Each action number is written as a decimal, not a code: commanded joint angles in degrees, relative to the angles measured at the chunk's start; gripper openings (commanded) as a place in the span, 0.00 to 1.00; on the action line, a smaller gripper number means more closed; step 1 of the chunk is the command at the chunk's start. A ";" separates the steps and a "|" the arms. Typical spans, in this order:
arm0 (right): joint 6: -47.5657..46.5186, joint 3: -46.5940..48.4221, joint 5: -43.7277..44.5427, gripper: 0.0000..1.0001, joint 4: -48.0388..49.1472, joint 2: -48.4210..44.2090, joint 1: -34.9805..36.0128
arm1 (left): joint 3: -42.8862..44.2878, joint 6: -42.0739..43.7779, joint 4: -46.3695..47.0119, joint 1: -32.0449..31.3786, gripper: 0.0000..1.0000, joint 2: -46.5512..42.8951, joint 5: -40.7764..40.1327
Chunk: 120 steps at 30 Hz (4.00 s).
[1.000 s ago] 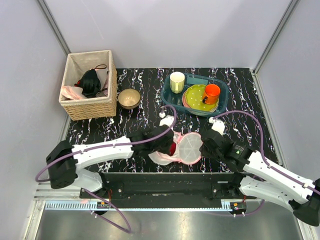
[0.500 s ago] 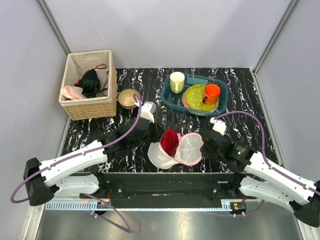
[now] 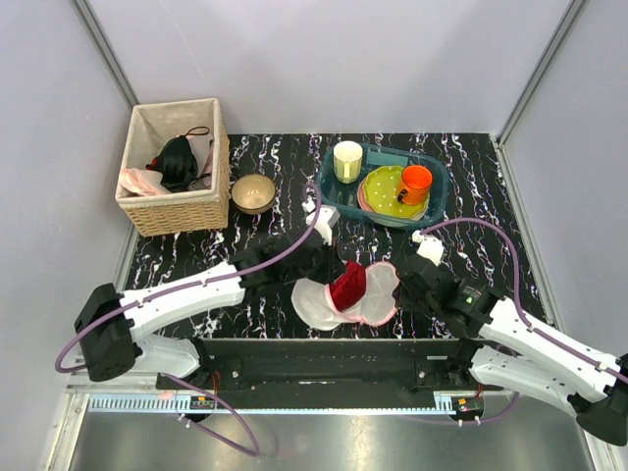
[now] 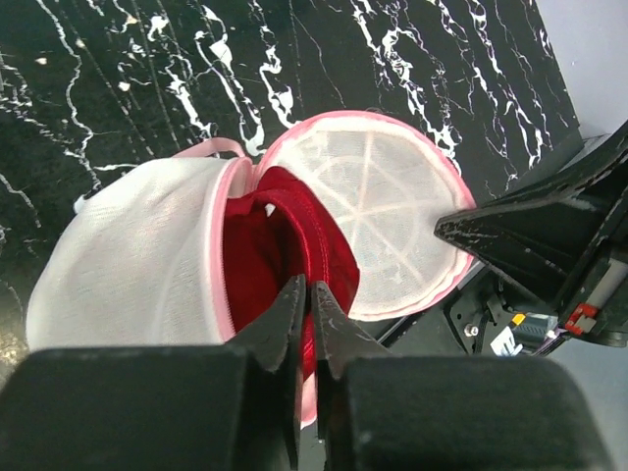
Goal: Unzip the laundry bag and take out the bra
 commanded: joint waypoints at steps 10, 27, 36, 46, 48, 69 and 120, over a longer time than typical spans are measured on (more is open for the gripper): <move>1.15 1.41 2.07 0.00 0.23 -2.33 0.35 | 8.99 7.00 -2.47 -0.50 0.72 8.17 11.92; 0.54 2.29 2.16 0.00 0.67 -0.93 0.35 | 11.79 6.74 -7.82 -1.73 0.00 13.01 7.71; 0.98 1.41 1.46 0.00 1.10 -1.46 0.35 | 20.85 6.04 -7.84 6.25 0.00 -2.61 15.49; 0.54 1.33 -0.21 0.00 4.09 1.01 0.35 | 40.79 7.34 -13.28 28.31 0.00 -6.59 7.46; 0.36 1.50 -0.47 0.00 4.27 1.62 0.35 | 46.24 11.64 -15.21 29.38 0.00 -6.16 -6.70; -2.89 5.10 -4.34 0.00 10.68 10.32 0.35 | 83.88 22.74 -18.47 60.20 0.00 29.08 -22.04; 0.10 2.12 -3.20 0.00 7.08 1.89 0.35 | 83.08 39.87 -10.29 40.37 0.00 24.08 -39.67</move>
